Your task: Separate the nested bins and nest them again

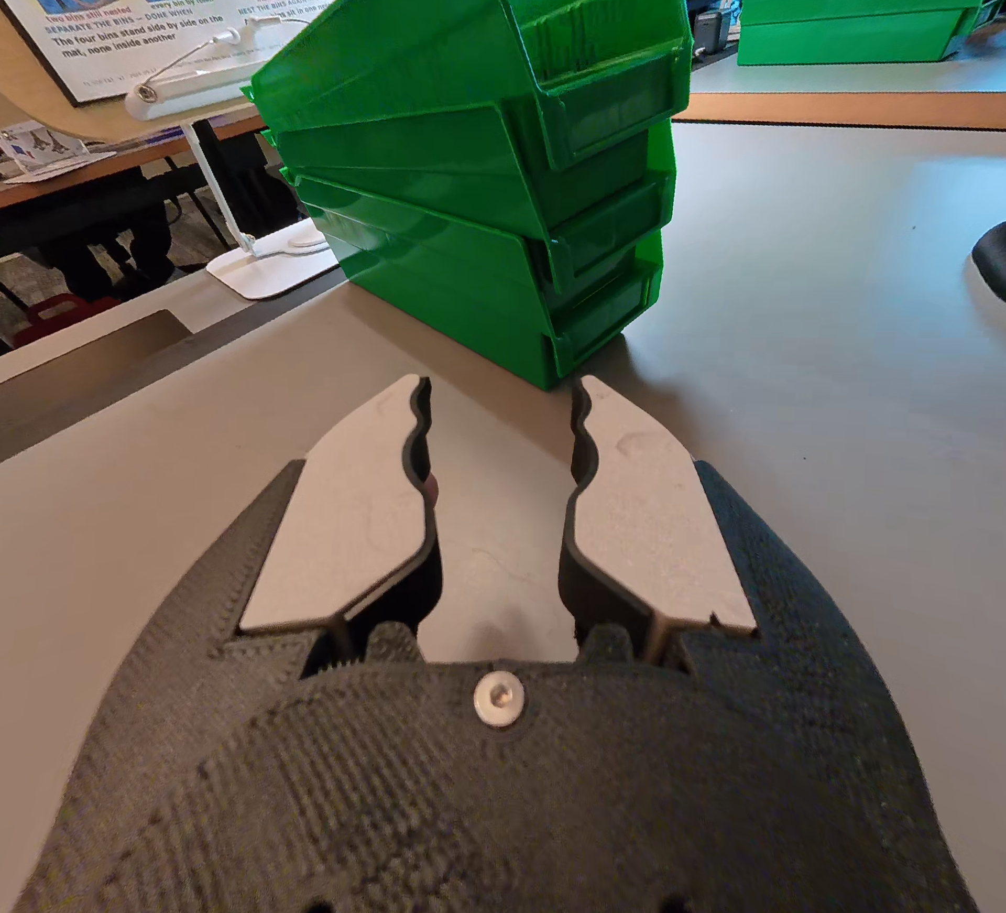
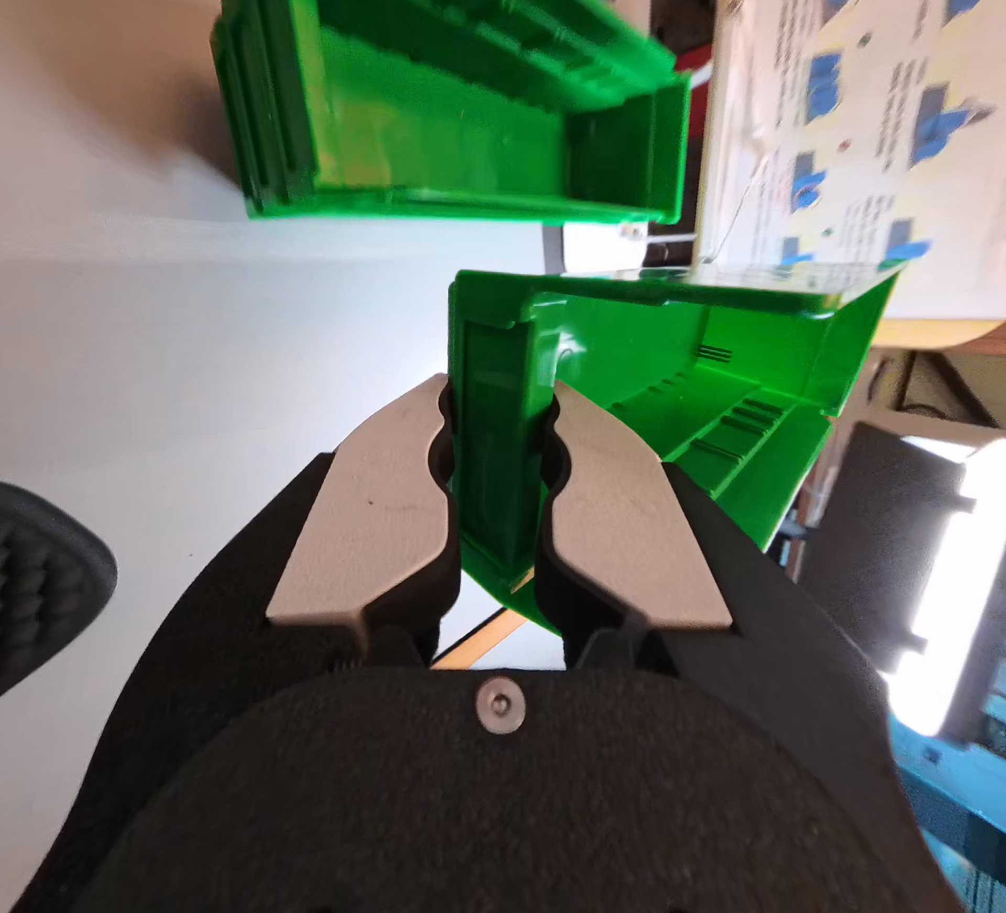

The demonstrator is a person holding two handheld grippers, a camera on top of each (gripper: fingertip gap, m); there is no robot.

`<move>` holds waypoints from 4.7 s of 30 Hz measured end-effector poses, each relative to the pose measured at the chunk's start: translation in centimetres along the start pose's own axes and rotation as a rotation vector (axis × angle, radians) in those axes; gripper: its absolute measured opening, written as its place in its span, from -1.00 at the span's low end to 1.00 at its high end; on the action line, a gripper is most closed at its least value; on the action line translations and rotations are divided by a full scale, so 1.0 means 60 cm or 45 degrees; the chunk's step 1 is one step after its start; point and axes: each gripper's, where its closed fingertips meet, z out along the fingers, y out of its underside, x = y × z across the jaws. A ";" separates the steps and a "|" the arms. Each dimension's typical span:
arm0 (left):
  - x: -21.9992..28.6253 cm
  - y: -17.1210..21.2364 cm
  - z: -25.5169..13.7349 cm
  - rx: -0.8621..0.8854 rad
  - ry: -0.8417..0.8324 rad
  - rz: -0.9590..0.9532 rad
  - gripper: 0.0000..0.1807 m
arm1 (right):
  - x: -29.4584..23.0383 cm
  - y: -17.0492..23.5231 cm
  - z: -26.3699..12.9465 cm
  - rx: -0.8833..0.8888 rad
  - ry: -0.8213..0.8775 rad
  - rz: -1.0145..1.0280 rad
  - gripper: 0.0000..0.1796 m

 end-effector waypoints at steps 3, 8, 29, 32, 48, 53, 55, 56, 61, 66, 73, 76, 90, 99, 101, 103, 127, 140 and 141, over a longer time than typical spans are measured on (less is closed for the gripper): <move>-0.001 0.004 0.002 -0.010 0.003 -0.017 -0.45 | -0.042 0.072 0.050 -0.059 -0.008 0.038 -0.69; -0.002 0.009 0.004 -0.023 -0.002 -0.016 -0.45 | -0.125 0.185 0.165 -0.184 -0.031 0.071 -0.69; 0.001 0.014 0.006 -0.039 -0.007 0.016 -0.46 | -0.211 0.228 0.272 -0.121 -0.015 -0.182 -0.69; 0.000 0.013 0.006 -0.039 -0.010 0.018 -0.46 | -0.201 0.235 0.280 -0.128 0.006 -0.164 -0.69; 0.002 0.017 0.009 -0.052 -0.001 0.005 -0.46 | -0.140 0.030 0.106 0.433 0.055 0.221 -0.57; 0.000 0.011 0.005 -0.034 -0.008 0.008 -0.45 | -0.120 -0.125 0.036 0.601 0.021 0.137 -0.58; 0.000 0.008 0.003 -0.023 -0.011 0.013 -0.45 | -0.123 -0.165 0.046 0.524 -0.015 0.062 -0.56; 0.000 0.006 0.002 -0.019 -0.010 0.015 -0.45 | -0.126 -0.177 0.060 0.451 -0.042 0.034 -0.54; 0.001 -0.002 -0.003 0.002 -0.008 0.041 -0.45 | -0.148 -0.181 0.163 0.065 -0.136 -0.058 -0.47; -0.001 -0.008 -0.008 0.025 0.001 0.033 -0.46 | -0.145 -0.164 0.210 -0.062 -0.128 -0.043 -0.60; 0.004 -0.003 -0.004 0.007 0.009 0.042 -0.46 | -0.149 -0.163 0.216 -0.038 -0.171 -0.093 -0.68; 0.004 -0.003 -0.005 0.006 0.004 0.045 -0.46 | -0.141 -0.157 0.218 -0.062 -0.125 -0.161 -0.68; 0.003 -0.003 -0.004 0.006 0.004 0.043 -0.47 | -0.085 -0.193 0.106 0.147 -0.321 -0.064 -0.67; 0.002 -0.002 -0.004 0.004 -0.003 0.046 -0.47 | -0.011 -0.205 -0.008 0.268 -0.129 -0.053 -0.68; 0.000 -0.004 -0.005 0.010 -0.006 0.039 -0.47 | -0.009 -0.184 -0.021 0.226 -0.065 -0.081 -0.68; 0.000 -0.002 -0.004 0.006 -0.001 0.031 -0.47 | -0.015 -0.156 -0.022 0.182 -0.020 -0.095 -0.67; 0.002 0.006 0.000 -0.019 0.002 0.027 -0.48 | -0.210 0.013 0.278 -0.015 0.000 -0.195 -0.67; 0.001 0.006 0.000 -0.018 0.002 0.028 -0.48 | -0.213 0.009 0.289 0.027 0.040 -0.127 -0.51; 0.001 0.006 0.000 -0.017 0.000 0.028 -0.48 | -0.211 0.003 0.277 0.067 0.039 -0.089 -0.51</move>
